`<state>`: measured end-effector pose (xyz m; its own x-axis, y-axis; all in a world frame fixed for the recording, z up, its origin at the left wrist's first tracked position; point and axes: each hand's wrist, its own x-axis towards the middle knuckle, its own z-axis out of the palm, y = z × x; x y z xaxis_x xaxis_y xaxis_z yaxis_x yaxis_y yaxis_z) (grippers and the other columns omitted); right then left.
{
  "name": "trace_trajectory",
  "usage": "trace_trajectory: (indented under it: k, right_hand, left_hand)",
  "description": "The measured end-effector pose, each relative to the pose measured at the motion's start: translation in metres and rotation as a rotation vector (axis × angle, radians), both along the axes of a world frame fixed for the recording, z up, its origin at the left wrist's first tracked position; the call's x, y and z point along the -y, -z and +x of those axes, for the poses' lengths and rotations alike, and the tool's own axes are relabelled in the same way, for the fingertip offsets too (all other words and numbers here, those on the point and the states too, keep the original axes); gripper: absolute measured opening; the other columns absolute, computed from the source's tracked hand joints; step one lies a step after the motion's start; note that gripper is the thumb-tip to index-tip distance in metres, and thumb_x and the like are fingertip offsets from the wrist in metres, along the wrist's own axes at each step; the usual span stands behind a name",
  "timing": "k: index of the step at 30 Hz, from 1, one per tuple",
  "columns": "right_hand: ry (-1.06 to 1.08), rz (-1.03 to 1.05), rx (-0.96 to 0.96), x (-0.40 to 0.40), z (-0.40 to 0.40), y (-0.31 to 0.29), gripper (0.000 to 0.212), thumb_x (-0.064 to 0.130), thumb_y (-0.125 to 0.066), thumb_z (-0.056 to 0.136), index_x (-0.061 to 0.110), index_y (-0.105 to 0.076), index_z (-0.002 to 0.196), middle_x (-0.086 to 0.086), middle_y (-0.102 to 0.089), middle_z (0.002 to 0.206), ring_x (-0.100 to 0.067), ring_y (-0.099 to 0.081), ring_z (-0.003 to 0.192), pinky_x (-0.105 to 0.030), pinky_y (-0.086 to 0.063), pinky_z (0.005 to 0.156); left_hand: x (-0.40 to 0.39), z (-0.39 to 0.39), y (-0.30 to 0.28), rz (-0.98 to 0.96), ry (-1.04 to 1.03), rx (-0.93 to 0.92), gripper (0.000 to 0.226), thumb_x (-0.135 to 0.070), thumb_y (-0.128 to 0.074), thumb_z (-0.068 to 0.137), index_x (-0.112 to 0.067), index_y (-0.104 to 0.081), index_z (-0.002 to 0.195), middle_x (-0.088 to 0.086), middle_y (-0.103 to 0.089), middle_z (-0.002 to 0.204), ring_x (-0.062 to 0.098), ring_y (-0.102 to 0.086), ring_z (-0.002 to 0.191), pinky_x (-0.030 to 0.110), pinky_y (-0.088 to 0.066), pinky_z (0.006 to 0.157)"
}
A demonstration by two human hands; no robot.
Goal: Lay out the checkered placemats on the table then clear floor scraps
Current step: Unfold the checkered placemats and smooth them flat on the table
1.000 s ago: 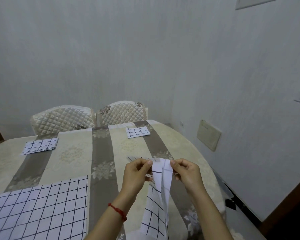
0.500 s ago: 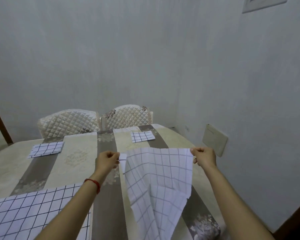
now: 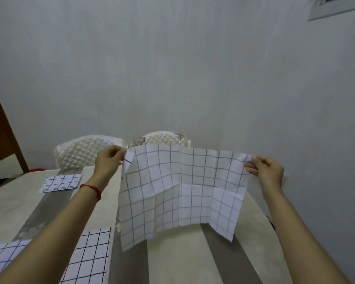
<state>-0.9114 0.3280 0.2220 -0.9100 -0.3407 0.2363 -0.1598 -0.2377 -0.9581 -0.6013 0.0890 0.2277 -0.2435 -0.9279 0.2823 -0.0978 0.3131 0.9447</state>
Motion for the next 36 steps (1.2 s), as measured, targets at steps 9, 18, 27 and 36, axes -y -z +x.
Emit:
trace_trajectory:
  k: [9, 18, 27, 36]
  right_hand:
    - [0.046, -0.158, 0.295, -0.068, 0.018, 0.085, 0.023, 0.008, -0.049, 0.092, 0.006, -0.058, 0.071, 0.005, -0.067, 0.048, -0.007, -0.066, 0.050, -0.016, -0.056, 0.055]
    - [0.117, 0.194, 0.406, -0.104, 0.010, 0.191, 0.012, 0.001, -0.053, 0.087, 0.004, -0.060, 0.078, 0.010, -0.066, 0.046, 0.002, -0.062, 0.046, -0.009, -0.050, 0.046]
    - [0.102, 0.723, 0.210, -0.120, 0.013, 0.252, 0.018, 0.005, -0.058, 0.085, -0.008, -0.067, 0.094, -0.023, -0.067, 0.102, -0.023, -0.055, 0.091, -0.026, -0.043, 0.083]
    - [-0.091, 1.058, -0.333, -0.091, 0.014, 0.277, 0.030, 0.015, -0.057, 0.088, 0.005, -0.061, 0.116, -0.017, -0.055, 0.131, -0.035, -0.045, 0.125, -0.046, -0.035, 0.103]
  left_hand:
    - [-0.061, 0.057, 0.063, -0.057, 0.096, 0.106, 0.033, -0.003, -0.058, 0.085, -0.025, -0.064, 0.062, -0.014, -0.067, 0.065, -0.007, -0.056, 0.061, 0.018, -0.047, 0.066]
    - [-0.128, 0.079, 0.189, 0.174, 0.191, 0.392, 0.013, -0.011, -0.063, 0.083, -0.019, -0.066, 0.074, 0.004, -0.064, 0.089, 0.018, -0.060, 0.088, 0.028, -0.049, 0.074]
    - [-0.165, 0.065, 0.238, 0.276, 0.185, 0.557, 0.027, -0.008, -0.061, 0.084, -0.022, -0.063, 0.061, -0.007, -0.062, 0.079, 0.007, -0.056, 0.080, 0.014, -0.041, 0.069]
    - [-0.166, 0.031, 0.265, 0.343, -0.075, 0.665, 0.018, -0.020, -0.053, 0.090, -0.006, -0.063, 0.094, 0.010, -0.063, 0.088, 0.025, -0.057, 0.081, 0.030, -0.044, 0.072]
